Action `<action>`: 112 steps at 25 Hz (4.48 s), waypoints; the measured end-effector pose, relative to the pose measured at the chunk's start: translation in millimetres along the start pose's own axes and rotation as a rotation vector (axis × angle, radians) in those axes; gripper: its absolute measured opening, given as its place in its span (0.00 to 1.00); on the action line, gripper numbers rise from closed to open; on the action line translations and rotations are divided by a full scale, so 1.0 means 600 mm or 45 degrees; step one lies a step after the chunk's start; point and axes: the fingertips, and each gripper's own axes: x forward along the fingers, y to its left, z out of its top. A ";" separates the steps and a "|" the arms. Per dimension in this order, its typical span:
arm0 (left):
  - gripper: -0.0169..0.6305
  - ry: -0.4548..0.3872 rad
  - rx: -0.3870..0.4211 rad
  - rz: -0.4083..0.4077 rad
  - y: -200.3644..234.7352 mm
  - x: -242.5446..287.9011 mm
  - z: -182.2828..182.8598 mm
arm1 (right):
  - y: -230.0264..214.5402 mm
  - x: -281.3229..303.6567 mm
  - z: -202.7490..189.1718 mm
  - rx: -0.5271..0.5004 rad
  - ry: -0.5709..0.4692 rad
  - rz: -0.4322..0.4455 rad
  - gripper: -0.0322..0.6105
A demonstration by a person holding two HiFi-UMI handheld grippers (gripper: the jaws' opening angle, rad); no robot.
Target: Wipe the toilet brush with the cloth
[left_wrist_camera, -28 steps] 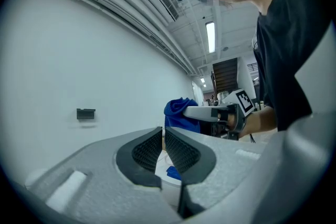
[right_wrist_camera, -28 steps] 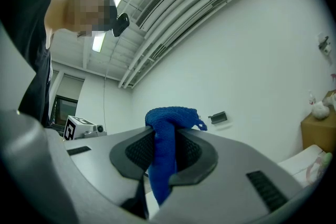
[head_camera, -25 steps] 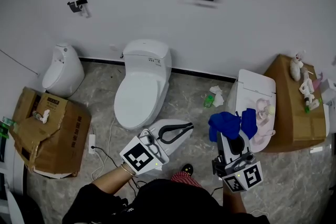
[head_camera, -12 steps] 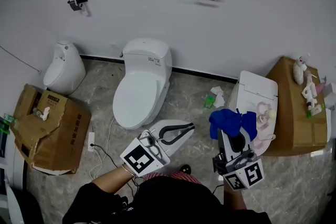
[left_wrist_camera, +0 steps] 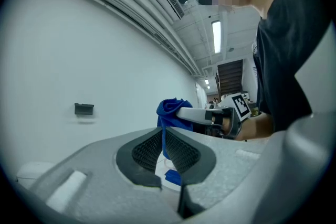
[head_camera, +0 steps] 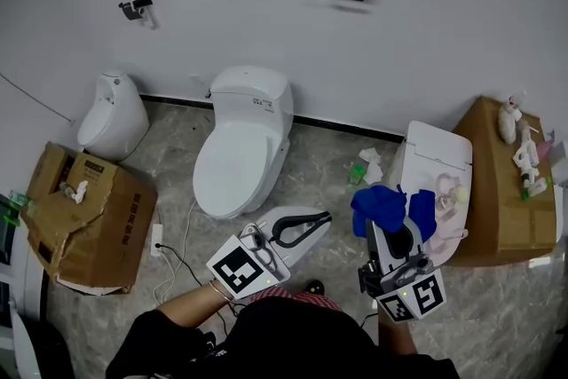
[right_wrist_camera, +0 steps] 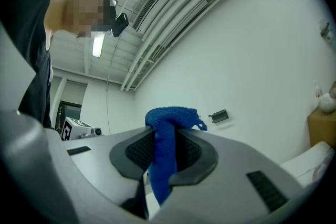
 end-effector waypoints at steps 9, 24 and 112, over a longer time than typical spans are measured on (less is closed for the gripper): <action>0.03 0.005 0.002 -0.001 -0.011 0.011 -0.006 | -0.008 -0.026 -0.003 0.002 0.008 -0.015 0.16; 0.03 -0.004 -0.047 -0.059 0.008 0.025 -0.013 | -0.027 -0.016 -0.021 0.024 0.032 -0.057 0.16; 0.12 0.215 -0.176 -0.236 0.176 0.087 -0.321 | -0.146 0.073 -0.339 0.117 0.326 -0.304 0.16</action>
